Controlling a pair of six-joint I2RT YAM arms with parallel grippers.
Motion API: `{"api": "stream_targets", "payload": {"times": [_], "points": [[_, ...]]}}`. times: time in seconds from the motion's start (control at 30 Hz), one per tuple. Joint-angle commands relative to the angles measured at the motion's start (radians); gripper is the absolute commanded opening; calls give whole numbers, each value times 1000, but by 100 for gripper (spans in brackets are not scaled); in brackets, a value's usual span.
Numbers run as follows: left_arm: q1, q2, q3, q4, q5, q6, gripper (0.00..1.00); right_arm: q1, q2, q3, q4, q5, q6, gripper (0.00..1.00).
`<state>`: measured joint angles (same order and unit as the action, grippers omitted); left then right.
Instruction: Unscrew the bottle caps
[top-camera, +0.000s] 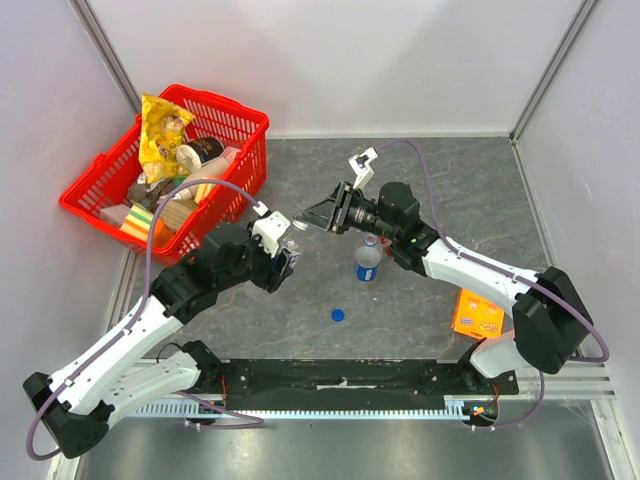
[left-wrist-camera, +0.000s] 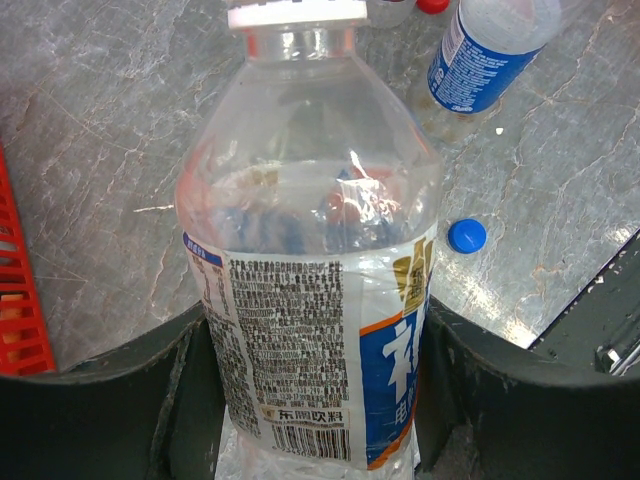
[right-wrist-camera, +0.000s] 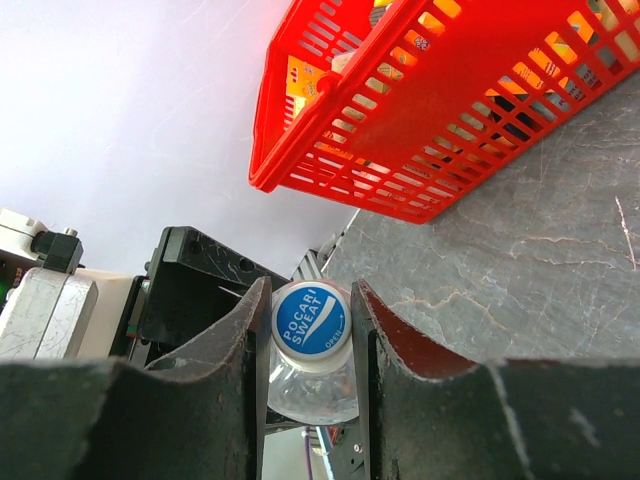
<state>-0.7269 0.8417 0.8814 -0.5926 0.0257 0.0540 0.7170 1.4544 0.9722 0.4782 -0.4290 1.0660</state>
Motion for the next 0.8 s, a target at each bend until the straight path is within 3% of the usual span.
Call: {"api": "stream_targets", "payload": {"times": [0.0,0.17,0.3,0.57,0.77], "points": [[-5,3,16,47,9,41,2,7,-8,2,27,-30,-27,15],[-5,13,45,30,52,40,2,7,-31,-6,2,-39,-119,0],[-5,8,74,20,135,27,2,6,-49,-18,32,-102,-169,0],[-5,-3,108,-4,299,10,2,7,-104,-70,281,-310,-110,0],[-5,-16,131,-3,492,-3,2,6,-183,-93,332,-424,-135,0]]}}
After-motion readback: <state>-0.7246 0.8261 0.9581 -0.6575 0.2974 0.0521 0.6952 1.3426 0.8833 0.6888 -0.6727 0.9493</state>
